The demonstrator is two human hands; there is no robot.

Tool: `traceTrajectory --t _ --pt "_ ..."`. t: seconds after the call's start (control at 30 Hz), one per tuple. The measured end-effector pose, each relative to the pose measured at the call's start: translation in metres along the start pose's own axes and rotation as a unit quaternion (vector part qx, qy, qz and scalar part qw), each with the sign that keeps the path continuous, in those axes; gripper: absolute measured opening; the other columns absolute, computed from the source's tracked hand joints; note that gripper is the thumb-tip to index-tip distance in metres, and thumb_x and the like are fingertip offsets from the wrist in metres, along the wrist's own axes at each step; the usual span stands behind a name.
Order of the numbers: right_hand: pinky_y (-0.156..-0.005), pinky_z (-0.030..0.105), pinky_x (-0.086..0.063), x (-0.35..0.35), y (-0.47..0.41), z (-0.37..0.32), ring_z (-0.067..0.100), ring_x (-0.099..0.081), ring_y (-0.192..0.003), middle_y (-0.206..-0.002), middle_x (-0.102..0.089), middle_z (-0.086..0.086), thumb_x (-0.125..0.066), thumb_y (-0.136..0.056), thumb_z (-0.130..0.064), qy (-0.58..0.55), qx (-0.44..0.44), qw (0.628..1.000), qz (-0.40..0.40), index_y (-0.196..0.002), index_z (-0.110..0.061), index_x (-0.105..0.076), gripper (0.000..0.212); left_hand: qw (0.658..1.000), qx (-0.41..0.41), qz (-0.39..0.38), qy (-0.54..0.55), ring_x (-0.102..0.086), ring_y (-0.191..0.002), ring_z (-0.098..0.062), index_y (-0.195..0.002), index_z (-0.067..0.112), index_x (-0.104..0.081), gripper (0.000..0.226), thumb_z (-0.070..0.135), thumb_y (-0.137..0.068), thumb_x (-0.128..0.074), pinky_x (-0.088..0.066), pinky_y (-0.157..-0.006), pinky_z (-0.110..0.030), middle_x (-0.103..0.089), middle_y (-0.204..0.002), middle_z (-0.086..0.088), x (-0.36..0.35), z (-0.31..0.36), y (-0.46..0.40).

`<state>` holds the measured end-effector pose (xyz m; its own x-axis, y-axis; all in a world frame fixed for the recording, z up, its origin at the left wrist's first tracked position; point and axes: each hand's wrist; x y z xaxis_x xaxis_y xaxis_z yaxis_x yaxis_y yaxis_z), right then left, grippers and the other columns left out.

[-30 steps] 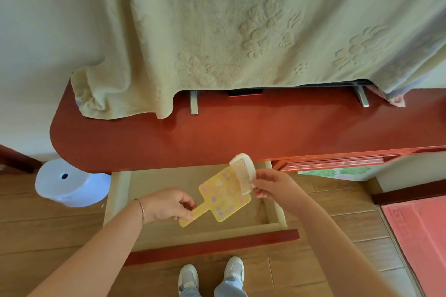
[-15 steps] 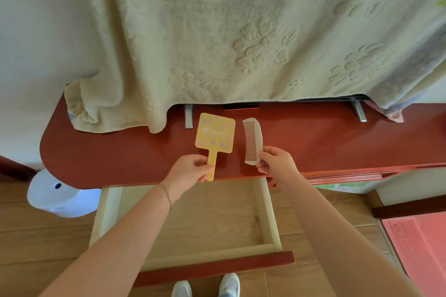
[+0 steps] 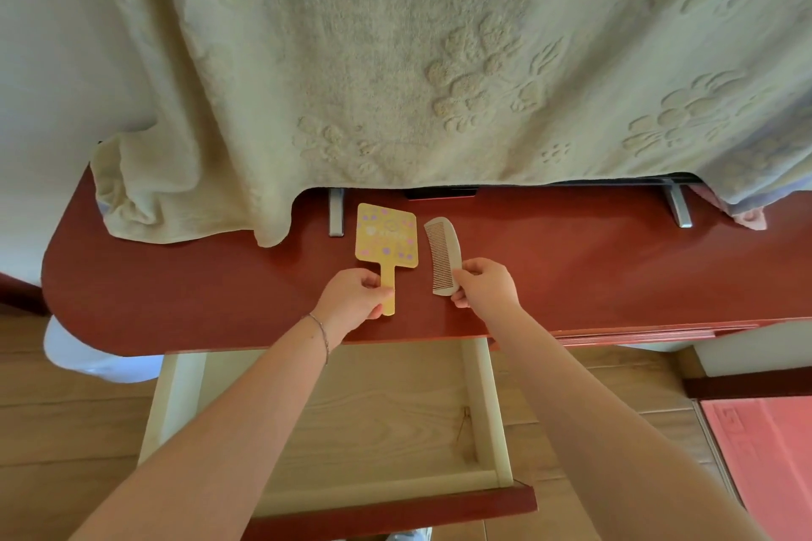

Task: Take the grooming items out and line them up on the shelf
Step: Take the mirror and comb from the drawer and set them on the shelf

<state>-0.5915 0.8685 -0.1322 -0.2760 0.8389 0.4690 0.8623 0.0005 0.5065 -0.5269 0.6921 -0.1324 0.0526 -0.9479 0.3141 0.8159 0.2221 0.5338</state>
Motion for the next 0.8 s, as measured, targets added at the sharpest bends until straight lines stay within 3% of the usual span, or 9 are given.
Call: traceTrajectory --t 0.07,0.13,0.23,0.4,0.57,0.8 --pt "-0.050 0.019 -0.044 -0.002 0.000 0.000 0.010 -0.059 -0.052 -0.069 -0.065 0.000 -0.048 -0.093 -0.017 0.030 0.012 0.999 0.007 -0.102 -0.014 -0.058 0.014 1.000 0.005 -0.001 -0.024 -0.055 -0.051 -0.010 -0.090 0.002 -0.065 0.015 0.015 -0.084 -0.061 -0.052 -0.064 -0.026 -0.061 -0.068 -0.006 0.000 -0.001 -0.003" --pt "-0.055 0.026 -0.052 -0.004 0.000 0.001 0.013 -0.061 -0.054 -0.079 -0.066 0.002 -0.048 -0.092 -0.017 0.056 0.034 0.998 0.018 -0.107 -0.015 -0.055 0.017 0.998 0.005 0.005 -0.066 -0.059 -0.051 -0.012 -0.089 0.003 -0.062 0.017 0.019 -0.084 -0.060 -0.055 -0.069 -0.033 -0.065 -0.071 -0.006 -0.002 0.000 -0.004" --pt "-0.067 0.039 -0.058 -0.007 0.000 0.003 0.023 -0.066 -0.069 -0.091 -0.066 0.004 -0.049 -0.091 -0.018 0.098 0.064 0.993 0.035 -0.120 -0.020 -0.048 0.029 0.985 -0.005 0.026 -0.173 -0.063 -0.053 -0.012 -0.086 0.012 -0.058 0.017 0.028 -0.083 -0.056 -0.052 -0.062 -0.029 -0.068 -0.071 -0.002 -0.005 0.004 -0.001" --pt "-0.067 0.036 -0.054 -0.010 0.004 0.003 0.026 -0.063 -0.082 -0.098 -0.064 0.006 -0.042 -0.092 -0.014 0.152 0.095 0.983 0.035 -0.131 -0.029 -0.041 0.041 0.964 -0.013 0.027 -0.264 -0.063 -0.053 -0.015 -0.074 0.016 -0.048 0.018 0.030 -0.083 -0.054 -0.044 -0.053 -0.024 -0.059 -0.062 0.003 -0.009 0.013 0.000" --pt "-0.065 0.033 -0.050 -0.012 0.005 0.008 0.028 -0.061 -0.088 -0.112 -0.061 0.006 -0.037 -0.092 -0.013 0.192 0.097 0.976 0.036 -0.141 -0.035 -0.033 0.054 0.958 -0.010 0.027 -0.285 -0.066 -0.072 -0.024 -0.081 0.012 -0.053 0.020 0.031 -0.081 -0.055 -0.052 -0.069 -0.035 -0.066 -0.079 -0.007 -0.011 0.012 0.001" --pt "-0.070 0.033 -0.050 -0.012 0.008 0.009 0.028 -0.060 -0.093 -0.120 -0.058 0.006 -0.037 -0.094 -0.014 0.204 0.096 0.974 0.030 -0.142 -0.033 -0.033 0.052 0.952 -0.012 0.031 -0.305 -0.066 -0.073 -0.026 -0.081 0.012 -0.051 0.024 0.036 -0.079 -0.055 -0.055 -0.073 -0.038 -0.066 -0.085 -0.008 -0.013 0.012 0.001"
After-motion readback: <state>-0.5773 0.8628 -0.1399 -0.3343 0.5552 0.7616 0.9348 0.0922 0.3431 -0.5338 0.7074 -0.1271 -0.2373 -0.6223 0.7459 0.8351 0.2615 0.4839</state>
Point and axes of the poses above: each hand's wrist, its own y-axis away from the middle knuckle, its own x-axis out of the back of the hand, z = x × y
